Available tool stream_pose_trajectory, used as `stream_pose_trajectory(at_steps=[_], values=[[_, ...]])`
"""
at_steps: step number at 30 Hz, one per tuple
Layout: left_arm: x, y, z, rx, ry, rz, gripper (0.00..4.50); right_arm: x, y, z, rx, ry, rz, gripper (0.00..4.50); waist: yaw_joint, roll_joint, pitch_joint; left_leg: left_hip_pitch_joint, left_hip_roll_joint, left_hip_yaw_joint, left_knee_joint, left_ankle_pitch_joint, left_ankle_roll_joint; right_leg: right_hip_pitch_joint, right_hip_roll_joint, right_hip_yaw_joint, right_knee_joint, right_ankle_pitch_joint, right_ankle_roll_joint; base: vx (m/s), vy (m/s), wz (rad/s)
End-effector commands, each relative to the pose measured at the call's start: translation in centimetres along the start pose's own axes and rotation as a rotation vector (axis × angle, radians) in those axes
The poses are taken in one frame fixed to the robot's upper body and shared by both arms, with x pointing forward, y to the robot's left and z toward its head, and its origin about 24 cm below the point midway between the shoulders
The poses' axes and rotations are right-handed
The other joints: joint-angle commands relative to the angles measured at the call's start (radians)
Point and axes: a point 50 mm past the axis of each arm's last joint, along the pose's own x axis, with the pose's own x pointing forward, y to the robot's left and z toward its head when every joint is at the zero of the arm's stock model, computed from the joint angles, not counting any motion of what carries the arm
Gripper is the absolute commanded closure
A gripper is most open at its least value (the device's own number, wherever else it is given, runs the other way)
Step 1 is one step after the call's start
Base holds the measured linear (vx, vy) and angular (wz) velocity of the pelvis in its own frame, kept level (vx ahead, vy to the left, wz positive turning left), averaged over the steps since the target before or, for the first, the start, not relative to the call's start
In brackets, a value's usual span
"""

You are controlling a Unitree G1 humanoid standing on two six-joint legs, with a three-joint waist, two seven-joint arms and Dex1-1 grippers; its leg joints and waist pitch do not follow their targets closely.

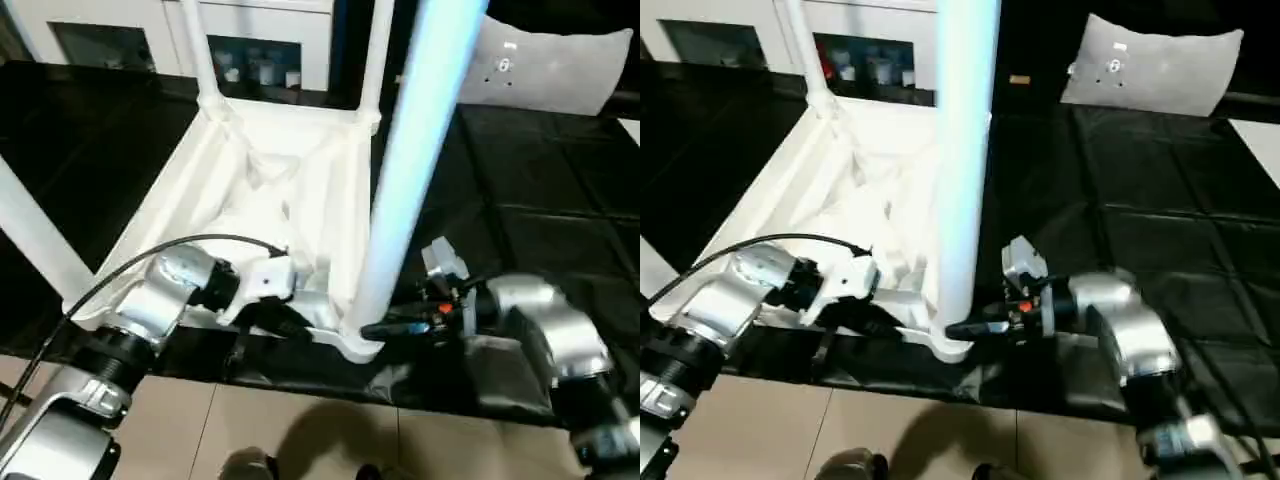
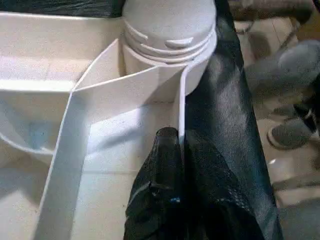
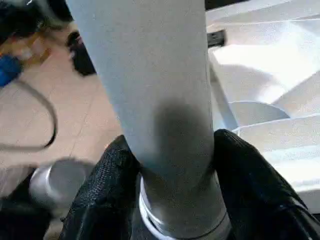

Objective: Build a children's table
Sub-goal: Rotate leg to tighten

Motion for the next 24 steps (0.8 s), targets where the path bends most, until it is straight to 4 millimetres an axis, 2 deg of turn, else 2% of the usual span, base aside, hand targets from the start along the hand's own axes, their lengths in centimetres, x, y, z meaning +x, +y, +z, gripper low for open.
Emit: stream_pose_trajectory(at_steps=[1, 2, 3, 4, 5, 6, 7, 8, 9, 10, 11, 12, 13, 15, 18, 19, 20, 21, 22, 23, 24], values=[[2.4, 0.1, 1.7, 0.007, -0.069, 0.022, 4.50, 2.8, 0.4, 0.3, 0.035, -0.050, -0.047, 2.54, -0.014, -0.004, -0.057, 0.015, 0.073, -0.028, -0.079, -0.208, 0.031, 0.047, -0.116, 0.067, -0.089, -0.420, -0.148, 0.000, 0.000, 0.00], [2.5, 0.2, 1.8, -0.001, -0.073, 0.038, 4.50, 3.2, 0.3, 0.2, 0.039, -0.056, -0.078, 2.54, -0.018, -0.004, -0.055, 0.015, 0.072, -0.029, -0.080, -0.222, 0.023, 0.048, -0.117, 0.067, -0.093, -0.464, -0.133, 0.000, 0.000, 0.00], [2.9, 0.5, 2.0, -0.018, -0.077, 0.075, 4.50, 3.9, 0.1, 0.2, 0.042, -0.070, -0.139, 2.54, -0.029, -0.006, -0.048, 0.017, 0.067, -0.032, -0.082, -0.261, 0.009, 0.044, -0.118, 0.064, -0.106, -0.566, -0.099, 0.000, 0.000, 0.00], [3.2, 0.8, 2.3, -0.041, -0.084, 0.112, 4.50, 4.6, -0.2, 0.3, 0.049, -0.088, -0.205, 2.54, -0.036, -0.010, -0.045, 0.019, 0.065, -0.035, -0.083, -0.279, 0.005, 0.042, -0.117, 0.060, -0.113, -0.618, -0.080, 0.000, 0.000, 0.00], [3.6, 1.2, 2.7, -0.068, -0.106, 0.159, 4.50, 5.3, -0.6, 0.3, 0.065, -0.099, -0.284, 2.54, -0.049, -0.007, -0.042, 0.021, 0.061, -0.039, -0.082, -0.306, -0.013, 0.040, -0.119, 0.053, -0.122, -0.695, -0.050, -0.052, 0.000, -0.11], [3.6, 1.2, 2.7, -0.068, -0.106, 0.159, 4.50, 5.3, -0.6, 0.3, 0.065, -0.099, -0.284, 2.54, -0.057, -0.008, -0.040, 0.022, 0.059, -0.042, -0.082, -0.325, -0.016, 0.038, -0.118, 0.047, -0.130, -0.730, -0.035, -0.050, 0.018, -0.17], [3.9, 1.4, 3.1, -0.085, -0.122, 0.187, 4.50, 5.8, -0.8, 0.4, 0.076, -0.103, -0.333, 2.54, -0.076, -0.005, -0.043, 0.017, 0.059, -0.051, -0.084, -0.346, -0.021, 0.049, -0.120, 0.034, -0.138, -0.742, -0.005, -0.050, 0.018, -0.17], [4.0, 1.5, 3.2, -0.088, -0.124, 0.193, 4.50, 5.9, -0.9, 0.4, 0.080, -0.105, -0.344, 2.54, -0.081, -0.002, -0.045, 0.016, 0.062, -0.054, -0.086, -0.355, -0.019, 0.052, -0.120, 0.031, -0.138, -0.720, -0.005, -0.032, 0.035, -0.18], [4.7, 2.0, 3.9, -0.117, -0.144, 0.247, 4.50, 7.1, -1.2, 0.5, 0.114, -0.116, -0.432, 2.54, -0.094, 0.002, -0.044, 0.012, 0.069, -0.057, -0.093, -0.367, -0.015, 0.056, -0.117, 0.027, -0.135, -0.659, -0.019, 0.000, 0.000, 0.00], [5.3, 2.5, 4.6, -0.146, -0.155, 0.308, 4.50, 8.3, -1.4, 0.8, 0.143, -0.124, -0.508, 2.54, -0.099, 0.008, -0.041, 0.016, 0.073, -0.058, -0.095, -0.388, -0.020, 0.051, -0.115, 0.024, -0.135, -0.640, -0.032, 0.000, 0.000, 0.00], [5.7, 2.9, 5.1, -0.169, -0.164, 0.356, 4.50, 9.1, -1.6, 0.9, 0.159, -0.125, -0.562, 2.54, -0.113, 0.004, -0.042, 0.026, 0.071, -0.060, -0.094, -0.434, -0.034, 0.047, -0.114, 0.015, -0.139, -0.630, -0.038, 0.000, 0.000, 0.00], [5.9, 3.1, 5.2, -0.176, -0.166, 0.373, 4.50, 9.4, -1.7, 1.0, 0.163, -0.123, -0.575, 2.54, -0.118, 0.003, -0.042, 0.026, 0.069, -0.062, -0.093, -0.442, -0.037, 0.049, -0.117, 0.014, -0.140, -0.630, -0.039, 0.000, 0.000, 0.00], [6.1, 3.3, 5.4, -0.188, -0.169, 0.400, 4.50, 9.8, -1.7, 1.1, 0.170, -0.120, -0.595, 2.55, -0.123, 0.003, -0.042, 0.028, 0.064, -0.060, -0.090, -0.435, -0.026, 0.048, -0.120, 0.017, -0.145, -0.629, -0.035, 0.000, 0.000, 0.00], [6.5, 3.9, 6.0, -0.234, -0.179, 0.503, 4.50, 11.0, -1.9, 1.4, 0.185, -0.106, -0.674, 2.55, -0.126, 0.001, -0.043, 0.028, 0.064, -0.056, -0.090, -0.405, -0.017, 0.044, -0.122, 0.025, -0.142, -0.595, -0.052, 0.000, 0.000, 0.00], [6.7, 4.4, 6.4, -0.274, -0.190, 0.599, 4.50, 11.7, -2.2, 1.5, 0.182, -0.079, -0.764, 2.55, -0.126, -0.002, -0.049, 0.021, 0.065, -0.049, -0.092, -0.340, 0.006, 0.047, -0.119, 0.036, -0.129, -0.500, -0.089, 0.000, 0.000, 0.00], [6.7, 4.4, 6.4, -0.277, -0.191, 0.605, 4.50, 11.8, -2.2, 1.5, 0.180, -0.077, -0.772, 2.55, -0.125, -0.004, -0.054, 0.015, 0.065, -0.045, -0.093, -0.278, 0.018, 0.052, -0.117, 0.042, -0.116, -0.417, -0.115, 0.000, 0.000, 0.00], [6.5, 4.4, 6.4, -0.281, -0.185, 0.622, 4.50, 11.7, -2.5, 1.8, 0.196, -0.114, -0.794, 2.20, -0.123, -0.005, -0.056, 0.015, 0.064, -0.042, -0.091, -0.258, 0.026, 0.053, -0.118, 0.044, -0.113, -0.389, -0.122, 0.000, 0.000, 0.00], [6.5, 4.4, 6.4, -0.281, -0.185, 0.622, 4.50, 11.7, -2.5, 1.8, 0.196, -0.114, -0.794, 2.20, -0.122, -0.006, -0.058, 0.012, 0.064, -0.040, -0.090, -0.237, 0.034, 0.055, -0.120, 0.046, -0.108, -0.360, -0.131, 0.000, 0.000, 0.00], [6.5, 4.4, 6.4, -0.281, -0.185, 0.622, 4.50, 11.7, -2.5, 1.8, 0.196, -0.114, -0.794, 1.85, -0.120, -0.005, -0.059, 0.008, 0.064, -0.038, -0.089, -0.199, 0.050, 0.057, -0.118, 0.047, -0.102, -0.319, -0.144, 0.000, 0.000, 0.00], [6.4, 4.4, 6.3, -0.280, -0.184, 0.620, 4.50, 11.7, -2.6, 1.8, 0.195, -0.119, -0.795, 1.83, -0.118, -0.005, -0.060, 0.012, 0.065, -0.035, -0.087, -0.183, 0.061, 0.054, -0.116, 0.047, -0.101, -0.300, -0.154, 0.000, 0.000, 0.00], [6.1, 4.2, 6.2, -0.264, -0.178, 0.605, 4.50, 11.3, -2.8, 2.0, 0.187, -0.144, -0.802, 1.80, -0.117, -0.013, -0.062, 0.010, 0.064, -0.032, -0.084, -0.164, 0.069, 0.056, -0.117, 0.050, -0.096, -0.276, -0.166, 0.000, 0.000, 0.00]])
